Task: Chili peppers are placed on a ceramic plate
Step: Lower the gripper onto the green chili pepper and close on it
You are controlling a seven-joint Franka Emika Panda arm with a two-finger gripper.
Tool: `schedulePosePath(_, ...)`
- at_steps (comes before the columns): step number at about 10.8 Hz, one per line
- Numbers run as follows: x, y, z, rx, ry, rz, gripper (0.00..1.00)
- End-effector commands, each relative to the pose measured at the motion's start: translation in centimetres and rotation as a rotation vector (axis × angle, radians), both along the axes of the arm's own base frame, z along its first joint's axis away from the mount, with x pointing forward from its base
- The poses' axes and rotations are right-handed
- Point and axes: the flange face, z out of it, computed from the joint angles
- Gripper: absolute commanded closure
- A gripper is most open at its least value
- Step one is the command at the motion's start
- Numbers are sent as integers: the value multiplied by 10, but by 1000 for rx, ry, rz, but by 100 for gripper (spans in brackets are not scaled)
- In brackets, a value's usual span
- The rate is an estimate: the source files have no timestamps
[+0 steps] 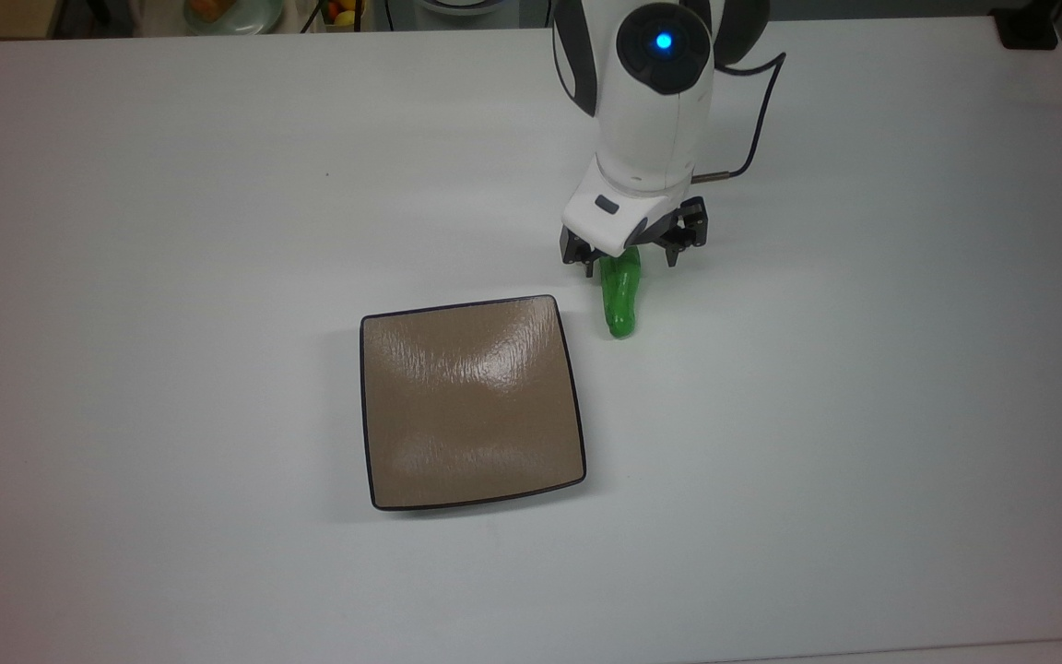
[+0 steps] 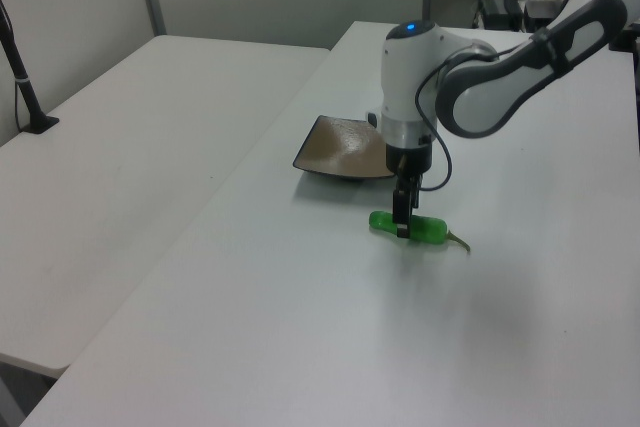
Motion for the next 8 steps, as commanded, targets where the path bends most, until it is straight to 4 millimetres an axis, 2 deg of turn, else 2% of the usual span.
schedulePosePath(1, -8, 1, -18, -19, -27, 2, 0)
schedulePosePath(3, -9, 0, -19, -19, -26, 0, 0)
schedulePosePath(4, -9, 0, -19, -19, -27, 0, 5)
schedulePosePath(5, -9, 0, -19, -19, -27, 0, 16)
schedulePosePath(6, -8, -1, -18, -18, -29, 0, 31)
schedulePosePath(8, -8, -1, -18, -18, -31, 11, 71)
